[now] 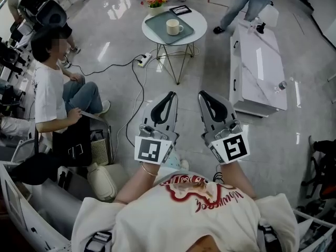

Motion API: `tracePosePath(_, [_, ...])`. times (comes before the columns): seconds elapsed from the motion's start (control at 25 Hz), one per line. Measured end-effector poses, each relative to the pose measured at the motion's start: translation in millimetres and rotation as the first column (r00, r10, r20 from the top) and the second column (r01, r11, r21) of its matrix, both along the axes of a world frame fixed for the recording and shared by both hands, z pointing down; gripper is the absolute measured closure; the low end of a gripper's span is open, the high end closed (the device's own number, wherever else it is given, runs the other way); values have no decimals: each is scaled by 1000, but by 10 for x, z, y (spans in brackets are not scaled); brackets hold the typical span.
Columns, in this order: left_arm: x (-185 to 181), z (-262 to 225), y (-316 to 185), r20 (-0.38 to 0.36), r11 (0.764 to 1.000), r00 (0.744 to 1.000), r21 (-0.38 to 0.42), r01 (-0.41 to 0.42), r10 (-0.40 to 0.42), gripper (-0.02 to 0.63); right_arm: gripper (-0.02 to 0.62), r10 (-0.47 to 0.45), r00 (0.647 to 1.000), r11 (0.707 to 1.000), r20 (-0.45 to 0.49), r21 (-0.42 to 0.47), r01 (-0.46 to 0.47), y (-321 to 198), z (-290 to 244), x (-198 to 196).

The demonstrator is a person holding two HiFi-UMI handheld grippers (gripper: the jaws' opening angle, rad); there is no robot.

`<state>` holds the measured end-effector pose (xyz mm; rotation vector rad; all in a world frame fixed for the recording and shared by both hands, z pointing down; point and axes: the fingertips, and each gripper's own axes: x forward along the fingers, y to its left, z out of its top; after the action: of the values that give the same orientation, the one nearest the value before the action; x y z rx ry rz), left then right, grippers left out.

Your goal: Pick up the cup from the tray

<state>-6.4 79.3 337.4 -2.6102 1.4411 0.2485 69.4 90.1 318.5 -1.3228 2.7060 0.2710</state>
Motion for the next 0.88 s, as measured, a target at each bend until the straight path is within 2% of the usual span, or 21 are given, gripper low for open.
tracePosePath(0.16, [-10,-15,-302,-17,1000,1000,-2,10,-10,580,571,-12,1000,1000,-5,-16,12,-277,49,24])
tracePosePath(0.32, [-18,76,-841,-12,1000,1000,-5,2,-2,580,570,9,1000,1000,-15,-18,-9,-824,154,29])
tracePosePath(0.48, [-101,164,-1621,-26,1000,1000,-6,-7,7,580,571,27,1000,999,-13,-19,-27,-1609,213,-20])
tracePosePath(0.72, [-270,31,-2919,-9,1000,1000,2,-26,26,580,570,25,1000,1000,-11,2,-25,-2873,35,-306])
tracePosePath(0.88, [-299,-62,-3548,6,999,999,3,-51,51,580,569,41,999,999,-6,3,-41,-3511,14,-411])
